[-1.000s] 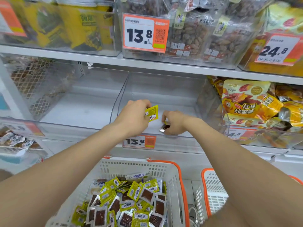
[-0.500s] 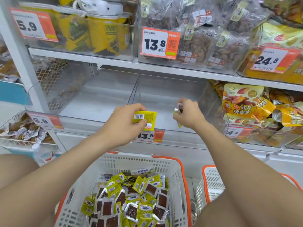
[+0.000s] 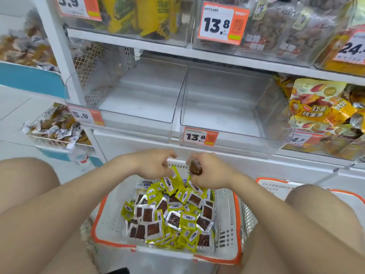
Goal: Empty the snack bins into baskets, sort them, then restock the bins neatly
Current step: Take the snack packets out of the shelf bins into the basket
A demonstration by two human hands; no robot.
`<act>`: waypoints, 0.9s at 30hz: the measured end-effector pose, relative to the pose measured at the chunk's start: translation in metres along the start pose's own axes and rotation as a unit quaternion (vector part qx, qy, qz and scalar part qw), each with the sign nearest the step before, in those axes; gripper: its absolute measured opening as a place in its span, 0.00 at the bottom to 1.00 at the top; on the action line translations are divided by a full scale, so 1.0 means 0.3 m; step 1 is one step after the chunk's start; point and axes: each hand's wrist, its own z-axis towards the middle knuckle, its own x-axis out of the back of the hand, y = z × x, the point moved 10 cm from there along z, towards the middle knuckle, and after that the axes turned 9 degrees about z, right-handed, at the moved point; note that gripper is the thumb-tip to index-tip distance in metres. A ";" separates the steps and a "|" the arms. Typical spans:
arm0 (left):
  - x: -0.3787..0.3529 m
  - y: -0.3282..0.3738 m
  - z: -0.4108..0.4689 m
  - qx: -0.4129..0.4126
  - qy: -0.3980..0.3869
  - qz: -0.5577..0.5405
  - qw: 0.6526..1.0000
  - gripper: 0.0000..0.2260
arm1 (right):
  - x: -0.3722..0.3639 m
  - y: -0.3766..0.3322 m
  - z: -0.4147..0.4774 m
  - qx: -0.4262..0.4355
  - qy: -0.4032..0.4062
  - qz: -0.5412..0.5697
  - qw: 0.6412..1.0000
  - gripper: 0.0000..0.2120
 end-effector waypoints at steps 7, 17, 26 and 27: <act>-0.201 -0.154 0.092 0.045 -0.094 0.227 0.968 0.06 | -0.247 0.083 0.142 -0.063 -0.132 -0.116 0.982 0.26; -0.253 -0.464 0.019 0.181 -0.015 0.139 0.974 0.19 | -0.426 0.213 0.237 -0.171 0.074 0.085 0.979 0.09; -0.496 -0.736 -0.210 0.296 0.154 -0.033 0.942 0.21 | -0.615 0.181 0.131 -0.139 0.188 0.154 0.960 0.06; -0.528 -0.752 -0.219 0.301 0.157 -0.069 0.938 0.18 | -0.617 0.196 0.103 -0.146 0.210 0.154 0.954 0.06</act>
